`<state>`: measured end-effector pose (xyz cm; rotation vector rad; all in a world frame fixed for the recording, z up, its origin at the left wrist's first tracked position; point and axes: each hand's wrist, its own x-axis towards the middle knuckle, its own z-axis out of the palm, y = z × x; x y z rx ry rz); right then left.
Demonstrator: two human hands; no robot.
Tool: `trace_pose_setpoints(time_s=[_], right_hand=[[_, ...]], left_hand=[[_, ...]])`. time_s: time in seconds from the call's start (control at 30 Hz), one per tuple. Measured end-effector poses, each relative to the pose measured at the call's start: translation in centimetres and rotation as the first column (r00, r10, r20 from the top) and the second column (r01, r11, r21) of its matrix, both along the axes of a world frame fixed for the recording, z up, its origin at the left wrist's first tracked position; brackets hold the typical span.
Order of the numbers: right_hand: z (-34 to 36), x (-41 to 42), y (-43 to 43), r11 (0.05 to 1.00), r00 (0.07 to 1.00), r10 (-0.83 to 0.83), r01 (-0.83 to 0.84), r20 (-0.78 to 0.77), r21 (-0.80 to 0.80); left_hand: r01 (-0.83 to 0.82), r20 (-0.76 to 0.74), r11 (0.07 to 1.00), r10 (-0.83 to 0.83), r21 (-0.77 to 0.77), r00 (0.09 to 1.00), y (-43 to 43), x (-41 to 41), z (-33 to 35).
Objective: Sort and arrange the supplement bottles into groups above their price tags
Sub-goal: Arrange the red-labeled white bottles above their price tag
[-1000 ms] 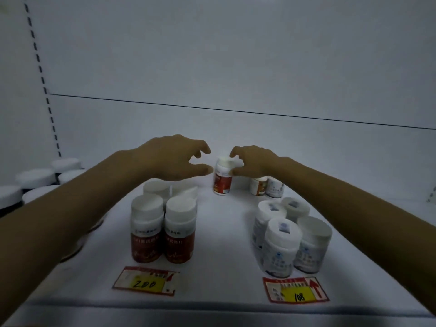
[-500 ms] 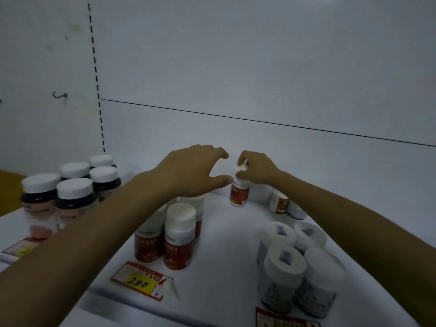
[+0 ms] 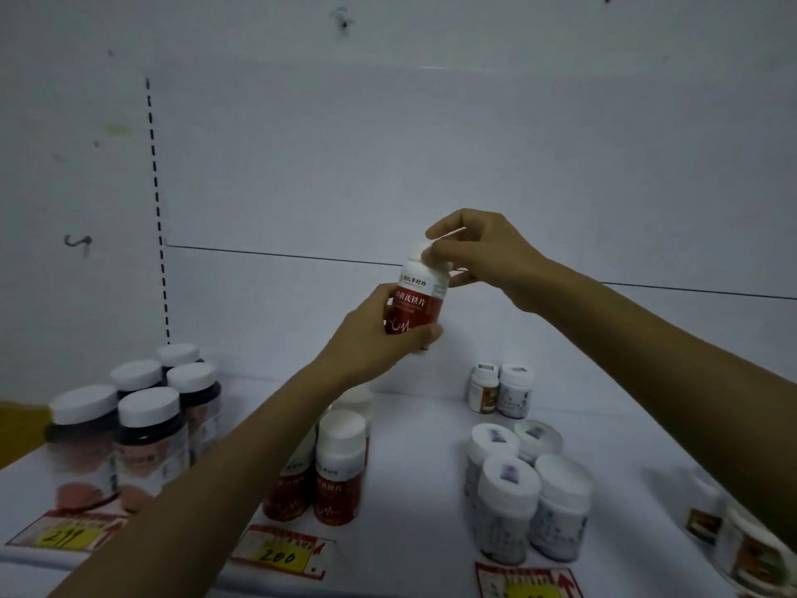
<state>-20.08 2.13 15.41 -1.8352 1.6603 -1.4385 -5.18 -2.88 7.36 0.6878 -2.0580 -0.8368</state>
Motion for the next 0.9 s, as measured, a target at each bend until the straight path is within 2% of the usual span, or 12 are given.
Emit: trace_pose_setpoints(time_s=[0.2,0.27,0.4,0.57,0.73,0.9], right_hand=[[0.8,-1.0,4.7,0.997,0.992,0.071,-0.071,0.107,-0.008],[0.6,-1.5,6.3,0.995,0.987,0.101,-0.103,0.121,0.005],[-0.7,-2.5,8.9,0.996,0.989,0.087,-0.088,0.119,0.009],[-2.5,-3.0,11.1,0.995,0.990,0.087,-0.091,0.109,0.034],[-3.6,-2.9,13.2,0.991,0.989,0.126,-0.130,0.079,0.040],[-4.0,-2.7,15.6,0.982,0.987,0.157,-0.159,0.033,0.097]], left_hand=[[0.144,-0.109,0.980,-0.130,0.136,0.986,4.1,0.4,0.3],[0.092,-0.127,0.989,-0.077,0.115,0.989,5.8,0.0,0.3],[-0.099,-0.100,0.993,0.093,-0.059,0.991,9.1,-1.1,-0.5],[-0.223,-0.120,0.973,0.215,-0.062,0.969,12.3,-1.8,-1.7],[-0.248,-0.147,0.968,0.241,-0.032,0.959,14.6,-1.9,-2.4],[-0.162,-0.229,0.983,0.178,0.087,0.957,17.1,-1.6,-4.0]])
